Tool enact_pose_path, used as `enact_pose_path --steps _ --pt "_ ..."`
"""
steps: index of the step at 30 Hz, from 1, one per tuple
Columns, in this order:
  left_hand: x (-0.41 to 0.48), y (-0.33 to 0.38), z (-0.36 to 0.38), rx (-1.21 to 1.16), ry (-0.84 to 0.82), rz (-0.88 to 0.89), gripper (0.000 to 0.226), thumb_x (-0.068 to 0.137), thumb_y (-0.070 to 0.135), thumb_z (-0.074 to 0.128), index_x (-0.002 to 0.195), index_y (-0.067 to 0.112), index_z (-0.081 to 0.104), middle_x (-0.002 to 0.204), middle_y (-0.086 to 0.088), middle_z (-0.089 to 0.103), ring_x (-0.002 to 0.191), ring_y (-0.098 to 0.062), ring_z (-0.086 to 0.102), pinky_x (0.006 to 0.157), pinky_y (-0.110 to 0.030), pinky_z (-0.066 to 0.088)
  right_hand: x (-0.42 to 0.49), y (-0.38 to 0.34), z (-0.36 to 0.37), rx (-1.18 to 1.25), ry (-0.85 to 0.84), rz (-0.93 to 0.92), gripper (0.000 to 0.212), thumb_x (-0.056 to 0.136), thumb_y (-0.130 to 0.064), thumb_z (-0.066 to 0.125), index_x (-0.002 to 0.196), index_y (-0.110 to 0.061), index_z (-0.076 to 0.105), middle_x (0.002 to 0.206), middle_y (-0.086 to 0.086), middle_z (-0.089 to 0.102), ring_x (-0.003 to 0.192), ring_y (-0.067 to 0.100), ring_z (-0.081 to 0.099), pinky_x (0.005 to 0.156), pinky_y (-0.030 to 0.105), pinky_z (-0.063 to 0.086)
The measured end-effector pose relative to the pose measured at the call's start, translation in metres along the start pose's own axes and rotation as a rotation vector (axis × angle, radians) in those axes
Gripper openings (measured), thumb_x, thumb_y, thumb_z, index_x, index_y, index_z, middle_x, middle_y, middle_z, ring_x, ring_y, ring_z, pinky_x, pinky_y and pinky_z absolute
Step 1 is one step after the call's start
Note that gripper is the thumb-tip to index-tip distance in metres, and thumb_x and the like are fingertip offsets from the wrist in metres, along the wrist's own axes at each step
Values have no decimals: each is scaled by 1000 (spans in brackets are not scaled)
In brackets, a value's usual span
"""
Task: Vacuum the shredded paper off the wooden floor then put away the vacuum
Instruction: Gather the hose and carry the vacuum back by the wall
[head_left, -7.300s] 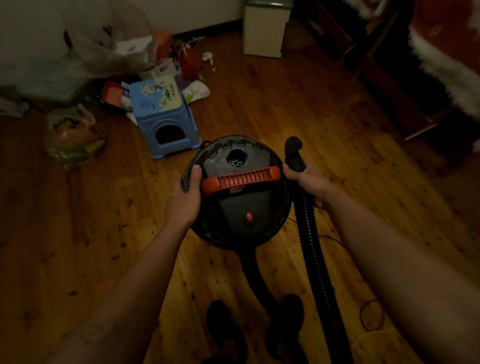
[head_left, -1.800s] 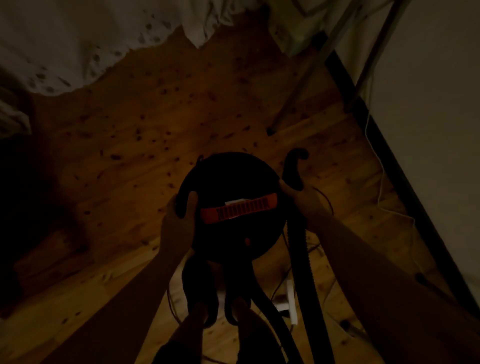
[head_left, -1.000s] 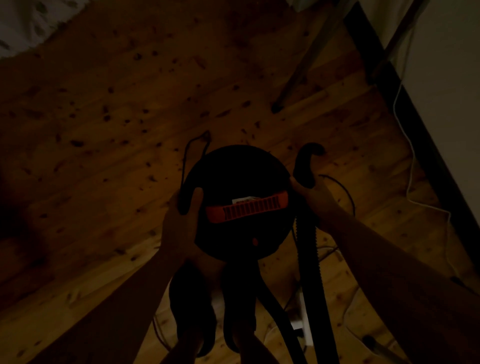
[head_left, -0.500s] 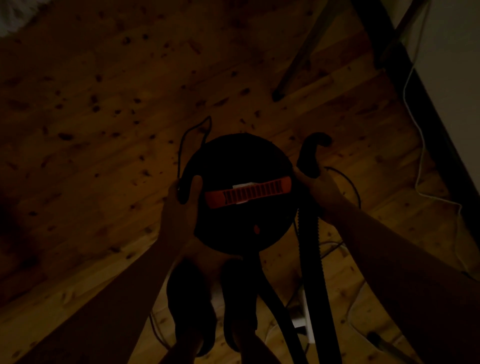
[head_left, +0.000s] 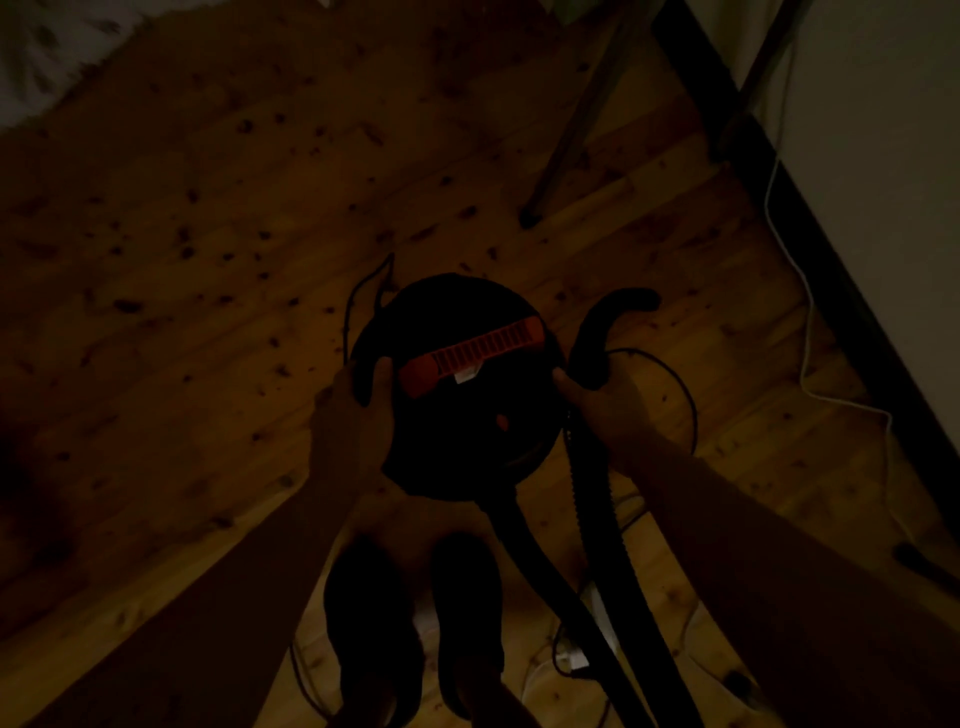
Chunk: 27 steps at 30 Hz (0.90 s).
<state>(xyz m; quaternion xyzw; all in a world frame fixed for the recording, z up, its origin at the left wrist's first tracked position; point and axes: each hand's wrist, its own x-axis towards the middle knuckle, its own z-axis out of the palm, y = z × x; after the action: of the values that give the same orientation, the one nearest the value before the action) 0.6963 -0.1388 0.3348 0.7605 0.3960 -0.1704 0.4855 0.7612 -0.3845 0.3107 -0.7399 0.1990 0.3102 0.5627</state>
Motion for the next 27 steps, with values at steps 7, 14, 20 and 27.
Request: enact_pose_path --steps 7,14,20,27 --pt "6 3 4 13 -33 -32 69 94 62 32 149 20 31 148 -8 42 131 -32 45 106 -48 40 1 -2 6 -37 15 -4 66 83 -42 73 137 -14 50 130 6 61 115 26 60 96 51 51" --pt "-14 3 1 92 -7 130 53 102 39 39 149 17 31 147 -8 44 131 -31 46 104 -49 41 -22 6 10 -88 100 -120 114 49 -83 72 137 -16 49 127 5 61 114 26 61 90 52 53" --pt "-37 13 -3 114 -68 236 62 97 46 48 150 23 28 149 -4 40 135 -27 41 107 -54 39 -52 -11 23 -61 41 -109 85 75 -42 80 145 -15 40 135 5 56 119 24 57 97 50 51" --pt "-79 37 -10 165 -43 210 65 97 38 50 153 21 21 157 -5 25 143 -25 26 110 -41 31 -93 -18 31 -92 41 -130 91 74 -39 80 149 -15 34 126 12 61 89 14 67 75 31 56"
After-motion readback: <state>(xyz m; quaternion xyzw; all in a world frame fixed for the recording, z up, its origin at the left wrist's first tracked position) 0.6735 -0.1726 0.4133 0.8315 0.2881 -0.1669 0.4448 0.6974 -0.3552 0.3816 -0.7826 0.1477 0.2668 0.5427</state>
